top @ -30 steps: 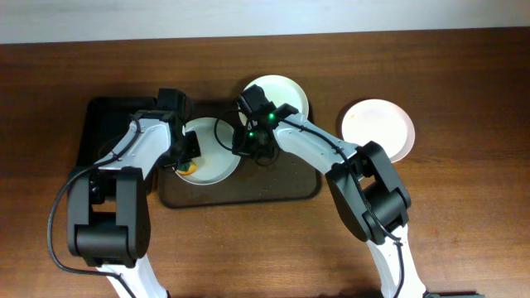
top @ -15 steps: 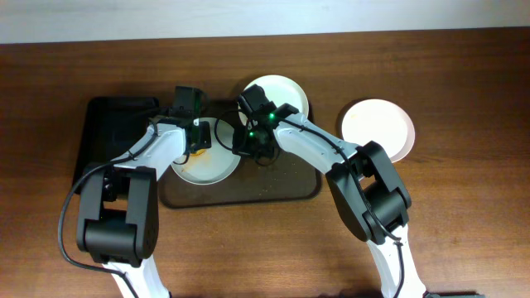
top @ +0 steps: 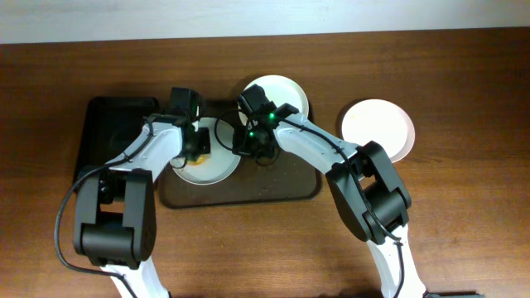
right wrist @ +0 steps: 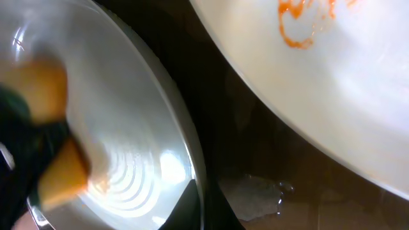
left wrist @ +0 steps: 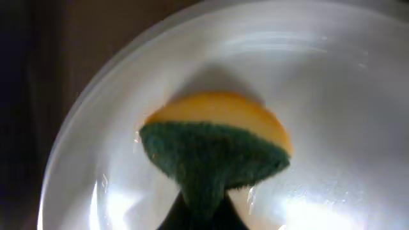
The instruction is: Clean dirty plates on tray and stack at the side
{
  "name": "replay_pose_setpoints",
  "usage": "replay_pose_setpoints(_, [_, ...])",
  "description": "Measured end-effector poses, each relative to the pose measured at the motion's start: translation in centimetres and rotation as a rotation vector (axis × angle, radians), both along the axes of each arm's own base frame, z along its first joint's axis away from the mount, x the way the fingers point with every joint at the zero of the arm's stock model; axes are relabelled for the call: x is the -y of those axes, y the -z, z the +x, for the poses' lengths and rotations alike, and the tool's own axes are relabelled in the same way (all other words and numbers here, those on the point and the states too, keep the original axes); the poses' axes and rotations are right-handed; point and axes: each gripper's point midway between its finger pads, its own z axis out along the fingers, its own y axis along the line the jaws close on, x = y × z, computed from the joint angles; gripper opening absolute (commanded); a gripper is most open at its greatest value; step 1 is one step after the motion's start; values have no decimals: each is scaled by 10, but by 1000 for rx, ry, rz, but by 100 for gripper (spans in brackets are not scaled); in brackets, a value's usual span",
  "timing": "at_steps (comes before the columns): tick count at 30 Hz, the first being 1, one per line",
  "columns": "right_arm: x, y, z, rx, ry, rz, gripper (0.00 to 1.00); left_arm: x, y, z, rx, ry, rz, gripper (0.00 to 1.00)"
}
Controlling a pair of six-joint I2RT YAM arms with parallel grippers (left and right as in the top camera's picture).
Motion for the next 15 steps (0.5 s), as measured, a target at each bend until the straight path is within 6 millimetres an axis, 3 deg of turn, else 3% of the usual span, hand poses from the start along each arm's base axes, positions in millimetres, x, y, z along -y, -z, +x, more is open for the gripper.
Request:
replay_pose_setpoints(3, [0, 0, 0, 0, 1, 1, 4, 8, -1, 30, 125, 62, -20, 1])
replay_pose_setpoints(7, [0, 0, 0, 0, 2, 0, 4, 10, -1, 40, 174, 166, 15, 1])
replay_pose_setpoints(10, [0, 0, 0, 0, 1, 1, 4, 4, 2, 32, 130, 160, 62, 1])
replay_pose_setpoints(15, [1, 0, 1, 0, 2, 1, 4, -21, 1, -5, -20, 36, 157, 1])
